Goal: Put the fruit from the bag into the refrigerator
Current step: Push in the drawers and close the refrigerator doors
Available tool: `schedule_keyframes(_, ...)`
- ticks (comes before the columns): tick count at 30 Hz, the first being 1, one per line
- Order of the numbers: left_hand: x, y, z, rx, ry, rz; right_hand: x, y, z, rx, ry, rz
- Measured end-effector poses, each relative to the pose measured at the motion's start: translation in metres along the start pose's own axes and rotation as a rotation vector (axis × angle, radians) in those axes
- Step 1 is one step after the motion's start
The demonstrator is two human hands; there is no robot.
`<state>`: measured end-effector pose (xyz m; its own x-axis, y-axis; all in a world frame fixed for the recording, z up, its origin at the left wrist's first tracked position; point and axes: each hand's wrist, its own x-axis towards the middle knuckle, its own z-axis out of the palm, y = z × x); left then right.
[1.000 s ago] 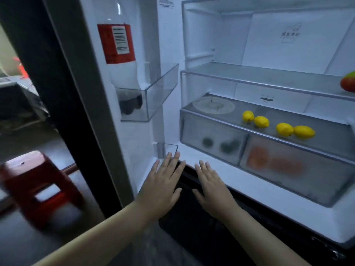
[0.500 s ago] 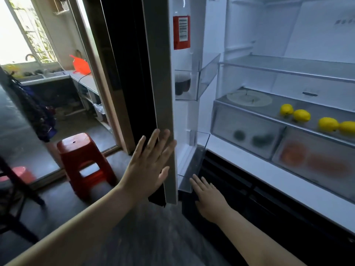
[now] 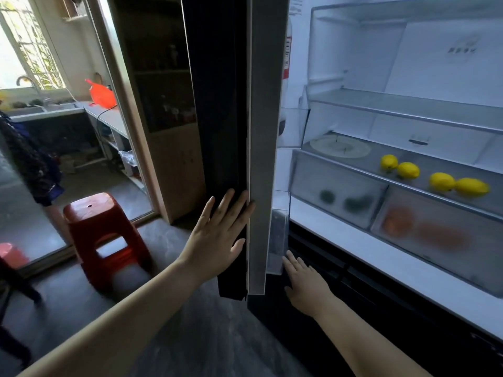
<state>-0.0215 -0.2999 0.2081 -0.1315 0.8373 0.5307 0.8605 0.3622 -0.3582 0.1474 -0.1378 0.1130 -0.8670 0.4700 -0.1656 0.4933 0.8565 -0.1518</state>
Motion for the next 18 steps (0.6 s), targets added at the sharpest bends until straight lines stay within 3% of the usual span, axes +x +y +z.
schedule_keyframes(2, 0.004, -0.001, -0.004, -0.029, 0.039, -0.001, -0.009, 0.003, -0.007, 0.126, 0.108, -0.023)
schedule_keyframes(4, 0.01, -0.002, -0.008, -0.073, 0.08, -0.034, -0.018, -0.003, -0.019, 0.215, 0.349, -0.115)
schedule_keyframes(6, 0.018, -0.001, -0.01, -0.168, 0.118, -0.098, -0.026, -0.013, -0.034, 0.185, 0.596, -0.217)
schedule_keyframes(8, 0.028, 0.003, -0.01, -0.304, 0.146, -0.141, -0.029, -0.024, -0.046, 0.086, 0.729, -0.307)
schedule_keyframes(13, 0.053, 0.019, -0.001, -0.612, 0.144, -0.156, -0.015, -0.015, -0.059, -0.028, 0.737, -0.268)
schedule_keyframes(18, 0.075, 0.029, 0.007, -0.606, 0.163, 0.022, -0.013, 0.021, -0.063, 0.025, 0.774, -0.236)
